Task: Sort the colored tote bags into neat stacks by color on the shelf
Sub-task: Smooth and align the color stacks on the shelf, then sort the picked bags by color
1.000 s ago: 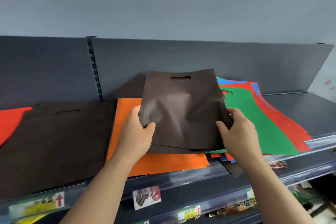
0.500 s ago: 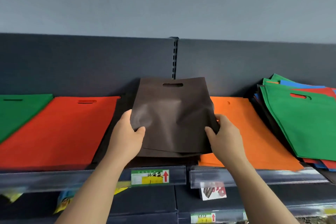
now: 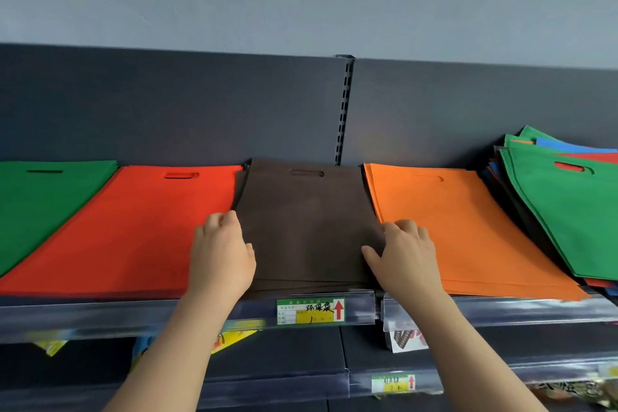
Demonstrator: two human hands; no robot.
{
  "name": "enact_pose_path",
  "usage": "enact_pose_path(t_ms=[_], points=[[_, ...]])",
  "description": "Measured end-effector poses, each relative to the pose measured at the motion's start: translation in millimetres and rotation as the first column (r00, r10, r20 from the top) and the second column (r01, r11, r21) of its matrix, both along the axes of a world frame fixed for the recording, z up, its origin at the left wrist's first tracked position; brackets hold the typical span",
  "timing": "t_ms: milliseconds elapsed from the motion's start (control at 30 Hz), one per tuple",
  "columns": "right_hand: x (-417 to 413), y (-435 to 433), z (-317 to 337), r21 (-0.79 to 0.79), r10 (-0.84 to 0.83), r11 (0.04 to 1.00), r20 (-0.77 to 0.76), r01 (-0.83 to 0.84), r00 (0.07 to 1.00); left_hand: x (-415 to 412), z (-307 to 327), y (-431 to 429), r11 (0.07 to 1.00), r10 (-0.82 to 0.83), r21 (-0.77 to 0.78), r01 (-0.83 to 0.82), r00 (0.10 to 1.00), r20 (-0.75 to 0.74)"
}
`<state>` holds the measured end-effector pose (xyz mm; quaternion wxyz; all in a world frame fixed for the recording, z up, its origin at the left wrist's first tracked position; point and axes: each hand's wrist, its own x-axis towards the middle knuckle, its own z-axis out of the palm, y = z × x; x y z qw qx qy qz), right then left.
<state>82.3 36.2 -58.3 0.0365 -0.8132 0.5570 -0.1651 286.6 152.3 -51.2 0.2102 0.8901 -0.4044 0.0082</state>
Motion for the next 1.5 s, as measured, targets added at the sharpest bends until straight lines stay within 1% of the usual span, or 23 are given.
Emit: enact_pose_path(t_ms=[100, 267, 433, 567, 767, 900, 1000, 1100, 1233, 1300, 1367, 1400, 1500], points=[[-16, -4, 4, -0.032, 0.027, 0.999, 0.043, -0.026, 0.999, -12, 5, -8, 0.996, -0.055, -0.064, 0.061, 0.993, 0.101], [-73, -24, 15, -0.075, -0.028, 0.997, 0.075, 0.034, 0.997, -60, 16, -35, 0.954, -0.220, -0.176, 0.244, 0.964, 0.147], [-155, -54, 23, -0.090, -0.148, 0.984, 0.082, 0.155, 0.986, -136, 25, -77, 0.888, -0.385, -0.206, 0.411, 0.910, 0.155], [-222, -82, 27, -0.092, -0.239, 0.965, 0.077, 0.246, 0.968, -199, 27, -120, 0.830, -0.496, -0.197, 0.522, 0.852, 0.165], [-316, -126, 25, -0.110, -0.335, 0.934, 0.059, 0.339, 0.941, -292, 24, -185, 0.784, -0.586, -0.180, 0.594, 0.804, 0.098], [-360, -148, 21, -0.090, -0.367, 0.925, 0.040, 0.369, 0.929, -337, 18, -216, 0.785, -0.609, -0.141, 0.603, 0.793, 0.005], [-375, -159, 15, -0.061, -0.344, 0.937, 0.002, 0.344, 0.939, -356, 12, -234, 0.808, -0.587, -0.087, 0.583, 0.809, -0.034], [-379, -162, 8, -0.078, -0.274, 0.959, -0.025, 0.271, 0.961, -364, 8, -245, 0.840, -0.542, -0.090, 0.535, 0.833, -0.108], [-370, -157, 4, -0.111, -0.125, 0.986, -0.006, 0.123, 0.992, -362, 9, -251, 0.885, -0.465, -0.126, 0.448, 0.863, -0.199], [-370, -158, 6, -0.097, -0.085, 0.991, 0.034, 0.088, 0.996, -359, 12, -249, 0.903, -0.427, -0.161, 0.399, 0.876, -0.224], [-376, -162, 11, -0.094, -0.134, 0.985, 0.085, 0.142, 0.987, -354, 14, -246, 0.912, -0.404, -0.181, 0.368, 0.884, -0.236], [-381, -165, 13, -0.105, -0.182, 0.976, 0.074, 0.189, 0.980, -353, 14, -245, 0.915, -0.397, -0.184, 0.360, 0.886, -0.240], [-393, -171, 18, -0.055, -0.349, 0.937, -0.065, 0.345, 0.935, -352, 10, -245, 0.913, -0.404, -0.170, 0.370, 0.877, -0.260]])
